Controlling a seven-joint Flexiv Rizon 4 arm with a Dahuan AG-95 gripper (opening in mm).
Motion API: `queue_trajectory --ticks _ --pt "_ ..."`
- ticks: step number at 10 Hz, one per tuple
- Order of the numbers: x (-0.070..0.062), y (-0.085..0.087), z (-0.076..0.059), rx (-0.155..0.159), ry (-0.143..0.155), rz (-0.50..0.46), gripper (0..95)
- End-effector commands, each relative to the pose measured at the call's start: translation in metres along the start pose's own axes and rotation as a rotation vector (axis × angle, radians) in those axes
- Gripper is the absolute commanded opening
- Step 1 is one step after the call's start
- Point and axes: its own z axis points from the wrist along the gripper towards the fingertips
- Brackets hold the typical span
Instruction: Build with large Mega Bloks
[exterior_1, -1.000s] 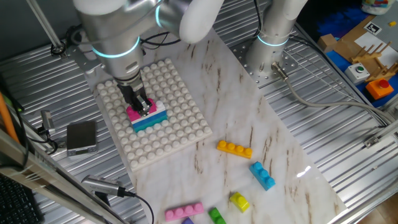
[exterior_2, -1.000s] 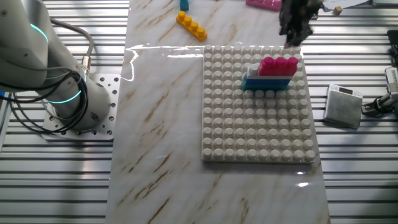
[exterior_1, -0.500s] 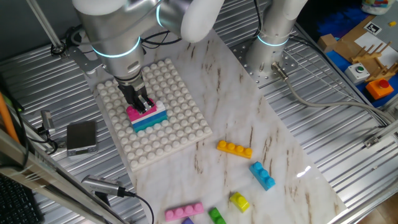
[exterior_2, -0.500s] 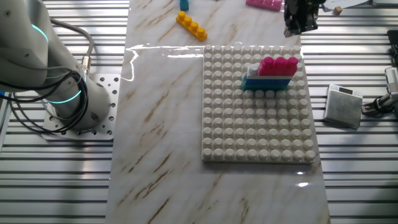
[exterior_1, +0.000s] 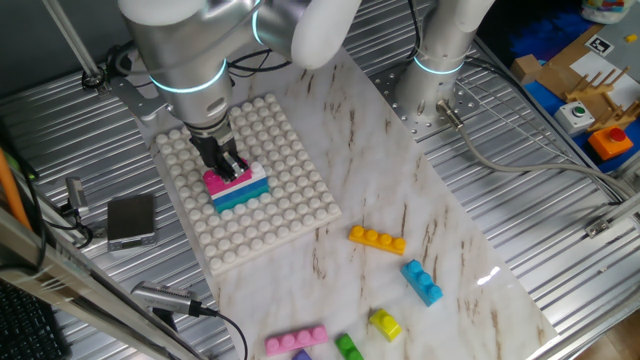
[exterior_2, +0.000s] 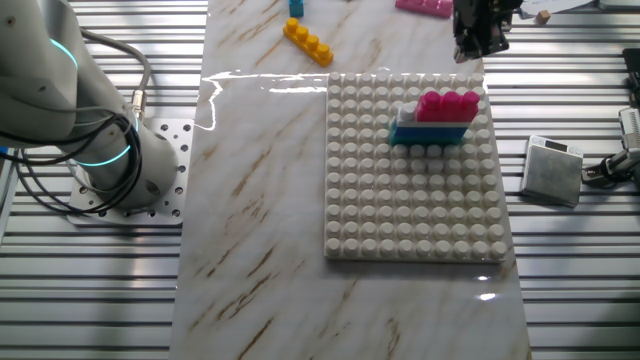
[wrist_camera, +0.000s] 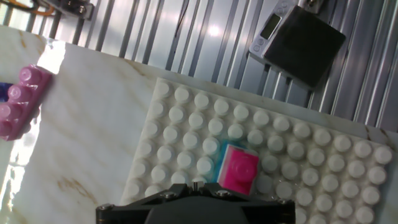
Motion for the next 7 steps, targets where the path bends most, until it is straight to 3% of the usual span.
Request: queue_trajectory --ticks 1,3,7 --pt "-0.0011 0.0005 -0.0002 0.004 0.032 -0.001 0.0" --pt "-0.0011 0.0005 -0.0002 -0.012 0.032 -0.050 0.0" --pt "-0.0010 -0.0019 -0.0001 -0.015 0.044 -0.114 0.0"
